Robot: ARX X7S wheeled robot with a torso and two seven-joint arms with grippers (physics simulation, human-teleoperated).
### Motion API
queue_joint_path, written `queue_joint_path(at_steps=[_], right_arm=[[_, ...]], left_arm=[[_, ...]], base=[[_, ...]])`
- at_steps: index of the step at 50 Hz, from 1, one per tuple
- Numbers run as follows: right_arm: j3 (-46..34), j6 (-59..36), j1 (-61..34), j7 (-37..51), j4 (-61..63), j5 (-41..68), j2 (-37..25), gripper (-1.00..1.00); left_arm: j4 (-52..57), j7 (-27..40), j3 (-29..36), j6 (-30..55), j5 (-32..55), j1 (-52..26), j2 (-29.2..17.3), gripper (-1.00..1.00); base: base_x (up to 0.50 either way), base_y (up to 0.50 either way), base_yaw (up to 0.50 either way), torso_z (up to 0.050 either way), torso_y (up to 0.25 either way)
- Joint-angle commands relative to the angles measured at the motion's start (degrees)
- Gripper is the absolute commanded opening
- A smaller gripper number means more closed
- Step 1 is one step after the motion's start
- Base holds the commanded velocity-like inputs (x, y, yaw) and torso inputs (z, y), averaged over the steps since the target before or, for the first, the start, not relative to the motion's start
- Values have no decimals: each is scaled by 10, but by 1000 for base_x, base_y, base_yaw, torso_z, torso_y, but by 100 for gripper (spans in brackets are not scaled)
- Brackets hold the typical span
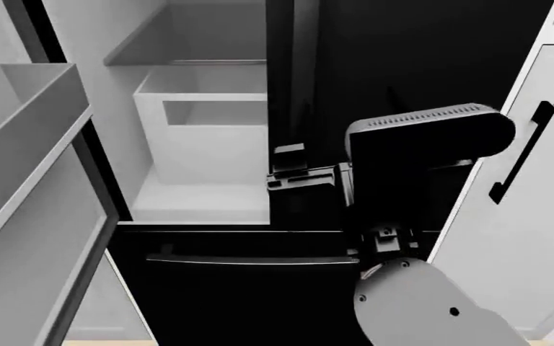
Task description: Open the fridge doors
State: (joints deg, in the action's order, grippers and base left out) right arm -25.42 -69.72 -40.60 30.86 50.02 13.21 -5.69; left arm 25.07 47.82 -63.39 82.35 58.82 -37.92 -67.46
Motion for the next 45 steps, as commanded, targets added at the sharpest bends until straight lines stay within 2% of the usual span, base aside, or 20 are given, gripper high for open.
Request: queue_joint_path(at_steps=[1,7,35,45], right_arm=[[-4,-19,-55,1,-53,13,28,100],[-16,16,-80,-1,-119,23,46,100],[-10,149,-161,18,-377,91,47,100],[-25,176,-194,22,-443,116,46,100]], left_arm=[[3,-10,-17,0,-8,16,4,100],[5,-20,-35,3,-17,29,6,100],[13,-37,-75,11,-28,64,10,100],[11,-29,-64,4,-22,63,10,100]], base=[[0,0,0,0,0],[0,0,0,0,0],[0,0,0,0,0],[0,0,0,0,0]])
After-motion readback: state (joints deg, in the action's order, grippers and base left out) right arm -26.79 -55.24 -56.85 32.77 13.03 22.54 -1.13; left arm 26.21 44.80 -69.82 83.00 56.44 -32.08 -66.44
